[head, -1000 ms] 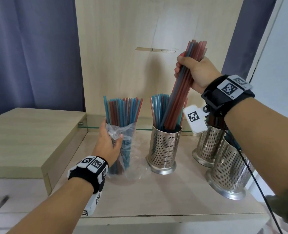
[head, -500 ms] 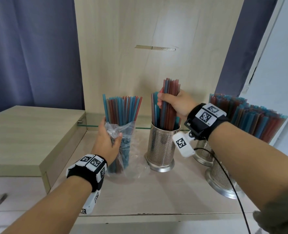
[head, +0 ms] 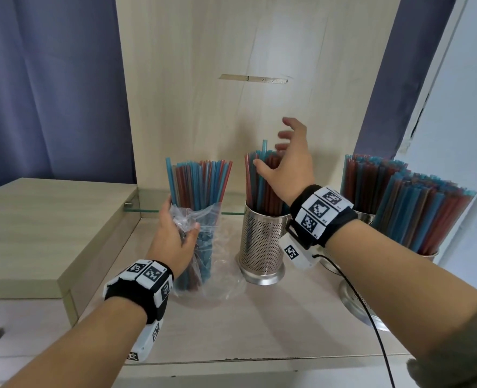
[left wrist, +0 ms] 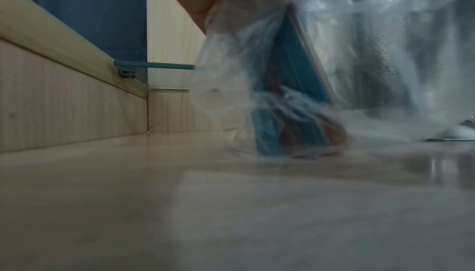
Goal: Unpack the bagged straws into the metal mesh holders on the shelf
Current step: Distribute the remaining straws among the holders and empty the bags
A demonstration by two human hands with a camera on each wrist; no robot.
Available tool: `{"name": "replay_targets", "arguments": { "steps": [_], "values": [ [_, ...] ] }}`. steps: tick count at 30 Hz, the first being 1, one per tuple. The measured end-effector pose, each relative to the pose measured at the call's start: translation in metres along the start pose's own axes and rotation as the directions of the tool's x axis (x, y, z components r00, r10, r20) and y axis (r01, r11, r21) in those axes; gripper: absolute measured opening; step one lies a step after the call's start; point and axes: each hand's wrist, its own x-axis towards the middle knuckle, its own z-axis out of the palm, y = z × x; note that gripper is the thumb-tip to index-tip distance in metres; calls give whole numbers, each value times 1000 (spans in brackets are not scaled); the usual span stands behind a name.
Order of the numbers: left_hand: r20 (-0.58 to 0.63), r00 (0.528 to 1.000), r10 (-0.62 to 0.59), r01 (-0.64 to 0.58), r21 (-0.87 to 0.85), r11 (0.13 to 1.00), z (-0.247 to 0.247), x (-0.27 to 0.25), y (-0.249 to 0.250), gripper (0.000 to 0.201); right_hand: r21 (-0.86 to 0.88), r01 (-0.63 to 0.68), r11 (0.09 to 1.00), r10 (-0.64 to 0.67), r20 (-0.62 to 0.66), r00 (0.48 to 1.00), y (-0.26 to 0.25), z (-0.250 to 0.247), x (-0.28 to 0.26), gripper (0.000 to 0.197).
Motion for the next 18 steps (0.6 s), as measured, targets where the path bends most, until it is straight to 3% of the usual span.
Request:
{"name": "replay_targets", "arguments": {
  "steps": [3, 4, 6, 7, 9, 11, 12, 15, 16, 17, 18],
  "values": [
    [-2, 1000, 3, -3, -2, 1000, 0, 0, -1, 80, -339, 201, 919, -227, -37, 973, 11, -2, 1, 89],
    [-4, 1000, 2, -2, 0, 1000, 0, 0, -1, 80, -441, 201, 875, -245, -45, 969, 15, -4, 2, 94],
    [-4, 1000, -5, 5, -1, 1000, 0, -1, 0, 81, -504, 98, 858, -160, -81, 984, 26, -8, 3, 108],
    [-3, 1000, -7, 7, -3, 1000, 0, -1, 1, 80, -457, 17, 889, -60, -80, 995, 33, -8, 3, 116],
    [-2, 1000, -9, 9, -6, 1000, 0, -2, 3, 80, -165, -198, 966, 196, -26, 980, 45, -8, 2, 126],
    [-2, 1000, -11, 11, -6, 1000, -1, -3, 5, 80, 131, -444, 886, 430, 126, 894, 54, -7, 2, 122],
    [-3, 1000, -15, 15, -5, 1000, -1, -3, 6, 80, 186, -515, 836, 485, 186, 854, 58, -5, 1, 114],
    [-16, 1000, -26, 26, 5, 1000, -1, -5, 9, 79, 224, -541, 811, 477, 282, 832, 59, -2, -2, 52],
    [-18, 1000, -23, 23, 9, 1000, 0, -5, 9, 79, 227, -540, 811, 475, 283, 833, 60, 0, -2, 46],
    [-16, 1000, -20, 20, 11, 1000, 0, -5, 9, 80, 230, -543, 808, 476, 290, 830, 55, -2, -5, 57],
    [-14, 1000, -19, 19, 12, 1000, 0, -4, 8, 80, 250, -556, 793, 485, 294, 824, 52, -4, -6, 83]
  ]
}}
